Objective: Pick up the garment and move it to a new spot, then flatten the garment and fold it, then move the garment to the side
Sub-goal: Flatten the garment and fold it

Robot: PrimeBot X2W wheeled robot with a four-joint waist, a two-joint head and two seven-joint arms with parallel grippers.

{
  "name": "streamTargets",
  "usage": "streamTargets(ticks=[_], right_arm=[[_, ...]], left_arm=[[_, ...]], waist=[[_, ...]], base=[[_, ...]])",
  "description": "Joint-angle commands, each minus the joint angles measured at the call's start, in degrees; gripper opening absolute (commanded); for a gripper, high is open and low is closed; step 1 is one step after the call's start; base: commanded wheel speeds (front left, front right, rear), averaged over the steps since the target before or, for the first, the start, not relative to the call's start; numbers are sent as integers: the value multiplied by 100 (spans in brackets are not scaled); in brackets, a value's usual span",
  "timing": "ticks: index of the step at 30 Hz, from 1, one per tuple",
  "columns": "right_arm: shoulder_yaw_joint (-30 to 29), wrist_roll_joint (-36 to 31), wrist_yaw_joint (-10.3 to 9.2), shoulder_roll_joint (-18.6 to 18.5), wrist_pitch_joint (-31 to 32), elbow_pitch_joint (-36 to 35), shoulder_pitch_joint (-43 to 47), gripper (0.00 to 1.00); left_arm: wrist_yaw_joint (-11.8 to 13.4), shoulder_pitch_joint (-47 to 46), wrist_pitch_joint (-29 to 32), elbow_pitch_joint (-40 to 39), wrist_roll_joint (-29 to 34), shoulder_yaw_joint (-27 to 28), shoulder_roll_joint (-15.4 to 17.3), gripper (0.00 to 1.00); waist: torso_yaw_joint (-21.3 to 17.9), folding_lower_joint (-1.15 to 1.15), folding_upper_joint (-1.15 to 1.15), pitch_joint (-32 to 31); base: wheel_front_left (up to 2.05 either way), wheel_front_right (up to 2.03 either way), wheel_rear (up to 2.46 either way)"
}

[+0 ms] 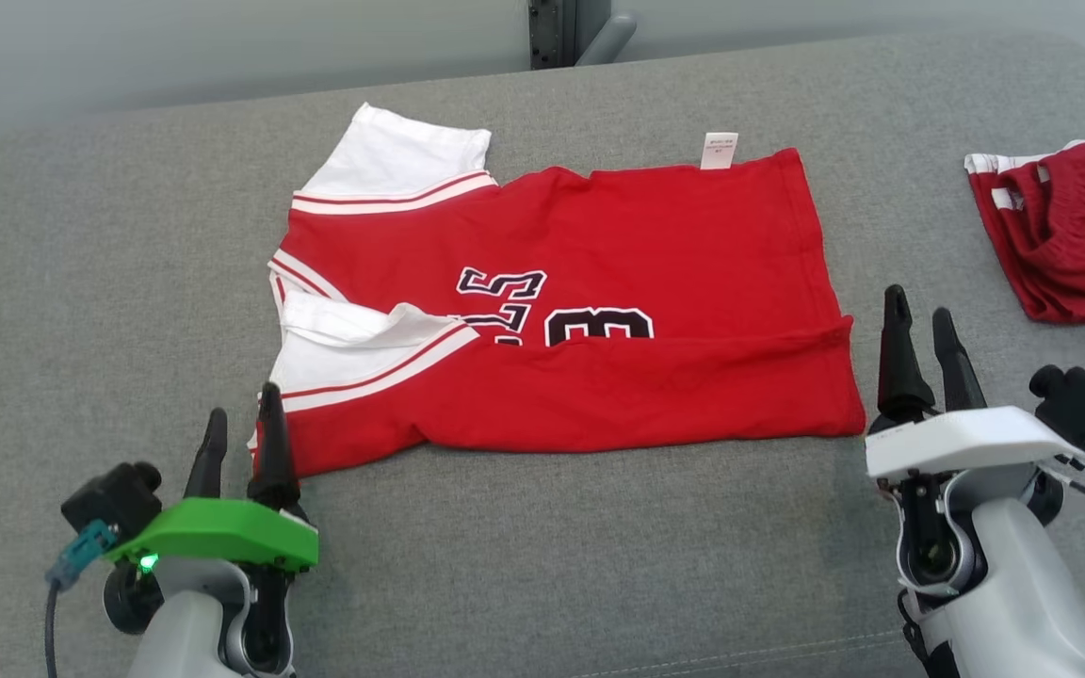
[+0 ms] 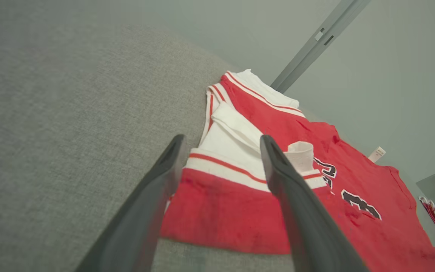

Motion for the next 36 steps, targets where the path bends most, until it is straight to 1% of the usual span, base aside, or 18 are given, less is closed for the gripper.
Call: streamTargets(ticks=[1, 5, 10, 18, 22, 23, 24, 25, 26, 28, 33, 36], right_arm=[[-33, -84, -1, -14, -14, -75, 210, 100], [-59, -240, -1, -14, -14, -269, 614, 100], [-74, -132, -1, -16, -14, -374, 936, 100], [43, -102, -1, -16, -14, -437, 958, 100], [53, -114, -1, -14, -15, -444, 920, 100], [53, -114, -1, -14, -15, -440, 916, 100], [51, -112, -1, -14, -14, -435, 915, 100], [40, -111, -1, -15, -14, -430, 915, 100], [37, -109, -1, -14, -14, -425, 915, 100], [21, -108, -1, -14, -14, -416, 918, 100], [48, -74, -1, -13, -14, -365, 926, 100], [158, -91, -1, -13, -14, -183, 930, 100]], left_arm=[[5, 148, 1, 88, 20, 39, 11, 100], [5, 374, 33, 497, -98, 0, -14, 100], [5, 414, 163, 918, -336, -69, -32, 100], [5, 162, 148, 1268, -979, 24, -62, 100], [5, 22, 124, 1448, -1154, 67, -42, 100], [5, -9, 127, 1495, -1194, 60, -26, 93], [5, -42, 122, 1534, -1222, 53, -14, 72], [5, -72, 116, 1553, -1252, 48, -4, 48], [5, -101, 90, 1558, -1298, 60, -5, 36], [5, -146, 65, 1504, -1338, 71, -4, 0], [5, -147, -7, 1355, -1310, 117, 31, 0], [5, -100, -7, 1176, -1232, 164, 33, 0]], waist=[[23, 0, 67, -124], [4, 0, 67, -268], [-82, 0, 67, -357], [-355, 0, 67, -269], [-473, 0, 67, -188], [-497, 0, 67, -174], [-519, 0, 67, -160], [-533, 0, 67, -150], [-544, 0, 67, -141], [-550, 0, 67, -130], [-508, 0, 67, -138], [-450, 0, 67, -149]], base=[[0, 0, 0], [0, 0, 0], [0, 0, 0], [0, 0, 0], [0, 0, 0], [0, 0, 0], [0, 0, 0], [0, 0, 0], [0, 0, 0], [0, 0, 0], [0, 0, 0], [0, 0, 0]])
